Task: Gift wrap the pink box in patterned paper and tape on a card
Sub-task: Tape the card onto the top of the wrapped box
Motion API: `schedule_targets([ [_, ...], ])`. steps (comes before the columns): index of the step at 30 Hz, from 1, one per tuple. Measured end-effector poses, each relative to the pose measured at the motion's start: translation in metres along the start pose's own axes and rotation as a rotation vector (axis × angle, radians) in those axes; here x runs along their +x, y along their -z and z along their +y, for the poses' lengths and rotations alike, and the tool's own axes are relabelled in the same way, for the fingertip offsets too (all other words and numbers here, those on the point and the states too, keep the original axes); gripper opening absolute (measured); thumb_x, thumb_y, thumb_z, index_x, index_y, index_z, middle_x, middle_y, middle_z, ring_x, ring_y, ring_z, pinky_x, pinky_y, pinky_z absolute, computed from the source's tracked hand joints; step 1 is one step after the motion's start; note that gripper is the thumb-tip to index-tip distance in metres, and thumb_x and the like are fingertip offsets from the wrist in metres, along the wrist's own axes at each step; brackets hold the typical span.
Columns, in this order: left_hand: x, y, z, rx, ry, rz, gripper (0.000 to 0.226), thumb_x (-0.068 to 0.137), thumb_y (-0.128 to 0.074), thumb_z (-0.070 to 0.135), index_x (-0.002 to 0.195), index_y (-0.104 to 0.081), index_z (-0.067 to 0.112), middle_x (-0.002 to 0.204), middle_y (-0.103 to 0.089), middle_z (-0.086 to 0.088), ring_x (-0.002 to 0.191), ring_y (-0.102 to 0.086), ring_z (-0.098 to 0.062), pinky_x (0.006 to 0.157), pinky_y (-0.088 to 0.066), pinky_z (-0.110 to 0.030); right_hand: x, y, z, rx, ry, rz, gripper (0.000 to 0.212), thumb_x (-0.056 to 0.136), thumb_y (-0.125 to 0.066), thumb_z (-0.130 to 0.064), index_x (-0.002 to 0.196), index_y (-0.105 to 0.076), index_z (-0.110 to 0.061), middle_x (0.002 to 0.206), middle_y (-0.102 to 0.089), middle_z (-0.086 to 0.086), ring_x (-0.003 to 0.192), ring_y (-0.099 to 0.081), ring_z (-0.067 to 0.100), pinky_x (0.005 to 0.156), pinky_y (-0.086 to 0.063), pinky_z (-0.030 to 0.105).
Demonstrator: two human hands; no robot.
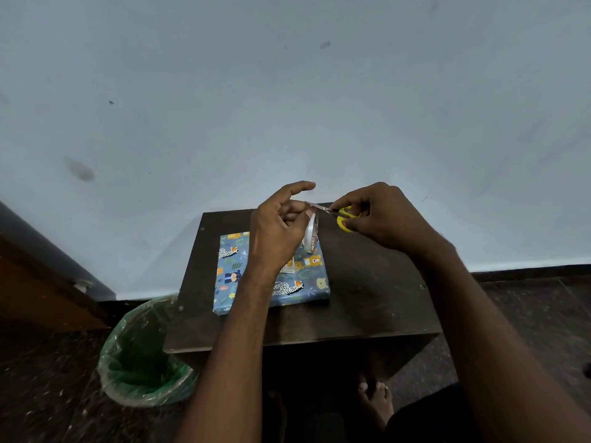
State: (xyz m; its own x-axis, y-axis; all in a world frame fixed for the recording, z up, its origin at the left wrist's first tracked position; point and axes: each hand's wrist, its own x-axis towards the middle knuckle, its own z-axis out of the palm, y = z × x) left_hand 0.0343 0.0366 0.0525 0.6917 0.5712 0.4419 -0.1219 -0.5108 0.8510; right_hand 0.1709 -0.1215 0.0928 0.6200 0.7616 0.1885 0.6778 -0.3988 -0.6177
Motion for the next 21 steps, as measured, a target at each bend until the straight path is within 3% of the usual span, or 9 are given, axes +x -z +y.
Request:
schedule_targets([
  [4,0.000,0.000,-0.003,-0.051,0.064,-0.001,0.060,0.095,-0.075,0.004,0.148,-0.057,0.026,0.100,-0.082,0.004,0.092,-0.078,-0.012,0.087,-0.062,-0.030,-0.004,0.007,0.006,0.055,-0.055,0.004,0.033,0.080,-0.080,-0.010,0.105,-0.082,-0.030,0.064,-0.066,-0.021,0.066,-0.060,-0.010,0.063,-0.044,0.009],
  [6,0.001,0.001,-0.003,-0.070,0.083,-0.002,0.065,0.095,-0.074,0.002,0.151,-0.053,0.025,0.102,-0.082,0.005,0.092,-0.078,-0.012,0.085,-0.060,-0.026,-0.006,0.006,0.011,0.046,-0.123,0.032,0.032,0.076,-0.081,-0.009,0.103,-0.084,-0.027,0.067,-0.069,-0.012,0.062,-0.063,0.000,0.069,-0.056,0.025],
  [8,0.001,0.001,-0.003,-0.082,0.086,-0.006,0.066,0.094,-0.073,0.000,0.152,-0.051,0.023,0.102,-0.082,0.004,0.090,-0.077,-0.010,0.080,-0.056,-0.021,-0.007,-0.006,0.017,-0.092,-0.206,0.017,0.028,0.072,-0.082,-0.012,0.097,-0.085,-0.026,0.070,-0.070,-0.005,0.064,-0.064,0.011,0.070,-0.054,0.030],
  [12,0.002,-0.001,-0.003,-0.114,0.097,-0.010,0.067,0.093,-0.071,-0.003,0.151,-0.052,0.023,0.100,-0.082,0.003,0.087,-0.076,-0.013,0.079,-0.053,-0.022,-0.007,-0.045,0.012,-0.360,-0.279,-0.119,0.022,0.077,-0.076,-0.010,0.098,-0.082,-0.012,0.091,-0.074,0.011,0.086,-0.070,0.031,0.069,-0.050,0.029],
  [14,0.001,-0.002,-0.003,-0.151,0.105,-0.008,0.065,0.092,-0.073,-0.002,0.150,-0.054,0.023,0.098,-0.082,0.002,0.087,-0.076,-0.015,0.082,-0.055,-0.022,-0.009,-0.054,0.003,-0.385,-0.265,-0.124,0.018,0.085,-0.071,-0.004,0.103,-0.072,-0.001,0.104,-0.071,0.019,0.099,-0.069,0.039,0.071,-0.045,0.030],
  [16,0.002,-0.003,-0.002,-0.181,0.109,-0.008,0.062,0.092,-0.077,0.001,0.147,-0.057,0.021,0.095,-0.082,-0.002,0.087,-0.075,-0.014,0.084,-0.056,-0.022,-0.009,-0.058,0.001,-0.395,-0.237,-0.073,0.019,0.089,-0.070,-0.005,0.108,-0.071,-0.003,0.111,-0.071,0.018,0.104,-0.069,0.038,0.073,-0.043,0.031],
  [19,0.002,-0.001,0.001,-0.241,0.127,-0.066,0.061,0.092,-0.079,0.000,0.146,-0.058,0.018,0.095,-0.082,-0.005,0.087,-0.075,-0.015,0.088,-0.058,-0.025,-0.005,-0.057,0.004,-0.175,-0.149,0.125,0.051,0.080,-0.079,-0.015,0.131,-0.070,-0.021,0.120,-0.072,0.005,0.107,-0.068,0.027,0.084,-0.051,0.032],
  [21,0.002,-0.001,0.005,-0.305,0.134,-0.124,0.062,0.092,-0.078,-0.003,0.147,-0.057,0.015,0.098,-0.082,-0.009,0.091,-0.076,-0.018,0.092,-0.060,-0.029,-0.002,-0.057,0.003,0.079,-0.048,0.160,0.066,0.077,-0.082,-0.019,0.140,-0.065,-0.027,0.118,-0.073,-0.002,0.095,-0.069,0.016,0.085,-0.053,0.029],
])
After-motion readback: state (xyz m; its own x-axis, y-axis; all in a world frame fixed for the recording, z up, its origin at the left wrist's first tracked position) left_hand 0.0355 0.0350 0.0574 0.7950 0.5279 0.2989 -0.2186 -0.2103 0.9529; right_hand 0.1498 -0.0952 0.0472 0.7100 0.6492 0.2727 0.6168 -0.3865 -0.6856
